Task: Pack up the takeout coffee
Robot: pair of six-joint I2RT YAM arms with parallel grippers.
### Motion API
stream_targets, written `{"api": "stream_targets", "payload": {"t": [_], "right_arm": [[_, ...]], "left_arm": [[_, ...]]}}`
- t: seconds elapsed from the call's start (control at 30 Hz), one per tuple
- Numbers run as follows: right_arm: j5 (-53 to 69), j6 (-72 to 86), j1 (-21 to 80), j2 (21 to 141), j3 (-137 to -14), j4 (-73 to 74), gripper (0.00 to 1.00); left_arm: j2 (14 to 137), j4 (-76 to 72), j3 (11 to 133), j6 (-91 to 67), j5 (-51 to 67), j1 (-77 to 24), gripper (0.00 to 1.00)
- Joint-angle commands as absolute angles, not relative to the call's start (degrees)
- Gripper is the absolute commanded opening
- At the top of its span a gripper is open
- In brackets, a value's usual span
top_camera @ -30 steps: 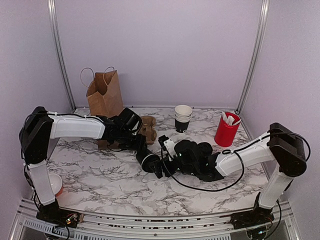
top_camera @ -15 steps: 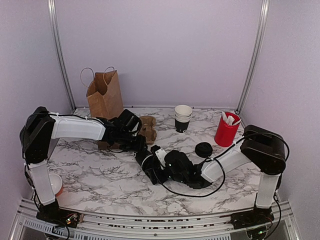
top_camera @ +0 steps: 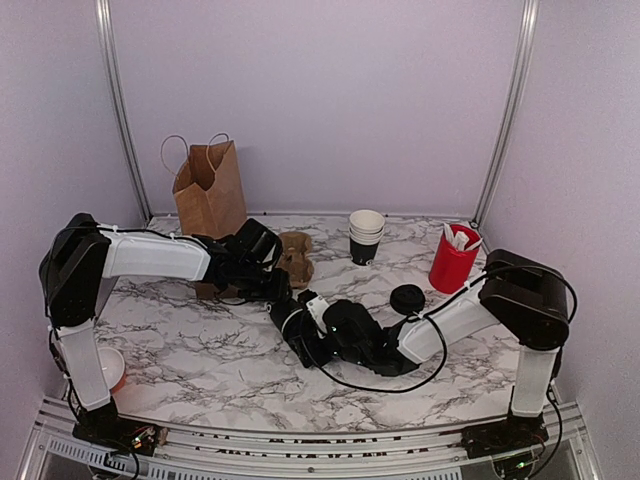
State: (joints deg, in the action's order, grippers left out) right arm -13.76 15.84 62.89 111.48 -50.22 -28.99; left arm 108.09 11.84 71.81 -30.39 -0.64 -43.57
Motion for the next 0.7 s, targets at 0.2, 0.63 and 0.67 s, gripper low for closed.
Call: {"api": "stream_targets", "payload": {"t": [0.2, 0.63, 0.67], "right_arm": [[-15.9, 15.1, 63.7, 107.9, -56.4, -24.1, 0.59], [-13.9, 18.9, 63.6, 99.2, -56.2, -9.6, 0.57], [-13.5, 19.2, 63.6, 98.4, -56.2, -8.2, 0.56]], "left_arm": [[106.5, 13.4, 70.7, -30.4, 3.3, -45.6, 0.55], [101.9, 15.1, 74.4, -28.7, 2.3, -45.6, 0.61], [101.6, 15.1, 74.7, -28.7, 2.4, -45.6, 0.63]]}}
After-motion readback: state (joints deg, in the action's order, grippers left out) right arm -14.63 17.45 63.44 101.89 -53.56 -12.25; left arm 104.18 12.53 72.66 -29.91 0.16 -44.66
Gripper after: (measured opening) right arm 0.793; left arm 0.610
